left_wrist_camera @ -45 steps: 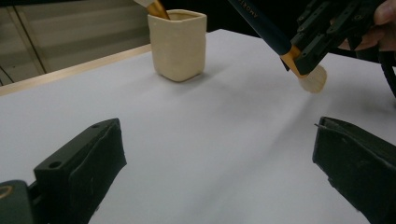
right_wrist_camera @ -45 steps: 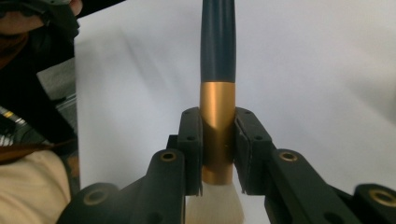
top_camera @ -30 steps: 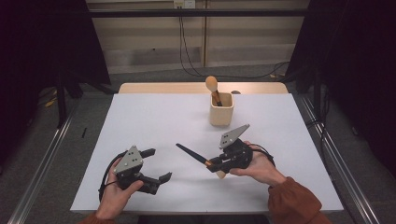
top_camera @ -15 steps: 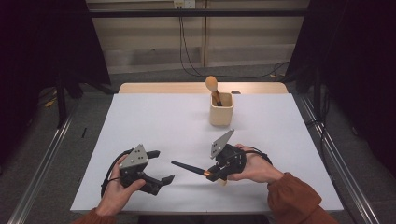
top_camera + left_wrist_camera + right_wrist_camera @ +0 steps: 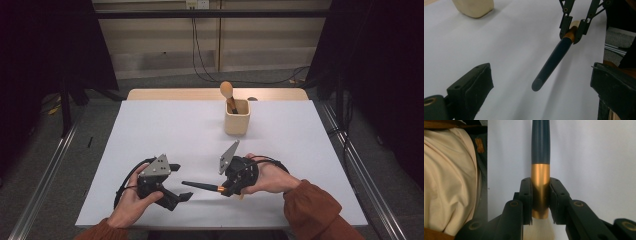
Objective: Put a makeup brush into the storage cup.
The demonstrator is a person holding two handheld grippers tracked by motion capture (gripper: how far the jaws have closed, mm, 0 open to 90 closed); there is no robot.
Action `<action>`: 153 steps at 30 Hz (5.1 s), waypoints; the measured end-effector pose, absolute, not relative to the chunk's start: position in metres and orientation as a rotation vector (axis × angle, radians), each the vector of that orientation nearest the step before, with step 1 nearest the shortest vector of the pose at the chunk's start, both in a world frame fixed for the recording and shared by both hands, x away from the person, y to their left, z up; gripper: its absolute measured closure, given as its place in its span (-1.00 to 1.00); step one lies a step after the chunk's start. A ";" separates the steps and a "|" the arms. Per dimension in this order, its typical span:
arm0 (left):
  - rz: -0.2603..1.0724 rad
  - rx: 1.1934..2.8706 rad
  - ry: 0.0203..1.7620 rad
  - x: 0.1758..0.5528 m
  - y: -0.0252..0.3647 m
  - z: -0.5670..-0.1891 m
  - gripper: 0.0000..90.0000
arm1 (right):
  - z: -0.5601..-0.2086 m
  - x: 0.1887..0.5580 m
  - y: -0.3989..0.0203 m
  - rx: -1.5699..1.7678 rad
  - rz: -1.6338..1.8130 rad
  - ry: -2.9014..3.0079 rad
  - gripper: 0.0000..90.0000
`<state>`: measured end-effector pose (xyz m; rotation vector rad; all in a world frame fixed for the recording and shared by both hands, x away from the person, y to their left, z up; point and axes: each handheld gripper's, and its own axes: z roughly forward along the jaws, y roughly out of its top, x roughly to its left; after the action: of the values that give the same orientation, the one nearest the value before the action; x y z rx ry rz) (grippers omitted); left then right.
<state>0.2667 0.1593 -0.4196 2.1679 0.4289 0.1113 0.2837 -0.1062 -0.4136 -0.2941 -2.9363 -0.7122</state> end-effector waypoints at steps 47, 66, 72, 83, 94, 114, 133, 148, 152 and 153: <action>-0.132 2.539 0.255 0.281 0.114 -0.432 -0.64 | -0.416 0.291 -0.074 -0.125 -0.464 -2.985 0.65; -0.201 2.449 0.251 0.287 0.100 -0.432 0.30 | -0.415 0.290 -0.070 -0.079 -0.534 -2.989 0.65; -0.182 2.457 0.216 0.286 0.099 -0.433 0.44 | -0.414 0.289 -0.071 -0.067 -0.555 -2.995 0.65; -0.179 2.457 0.207 0.285 0.099 -0.435 0.60 | -0.415 0.288 -0.069 -0.033 -0.577 -3.003 0.65; -0.201 2.450 0.201 0.285 0.100 -0.433 0.65 | -0.414 0.286 -0.072 0.009 -0.617 -3.017 0.64; -0.170 2.408 0.293 0.290 0.116 -0.433 0.66 | -0.416 0.293 -0.097 -0.180 -0.738 -2.996 -0.39; -0.128 2.274 0.443 0.291 0.148 -0.436 0.66 | -0.426 0.289 -0.133 -0.441 -0.988 -2.982 -0.90; -0.069 2.125 0.510 0.286 0.166 -0.435 0.66 | -0.432 0.278 -0.158 -0.732 -1.301 -2.824 -0.86; -0.051 2.058 0.518 0.285 0.171 -0.435 0.65 | -0.437 0.275 -0.164 -0.786 -1.335 -2.781 -0.91; -0.049 2.046 0.524 0.285 0.171 -0.435 0.66 | -0.438 0.273 -0.165 -0.798 -1.349 -2.778 -0.90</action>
<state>0.2853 0.1713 -0.4351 2.0458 0.5240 -0.0489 0.2735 -0.1647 -0.4384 -0.7983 -2.7777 -1.3489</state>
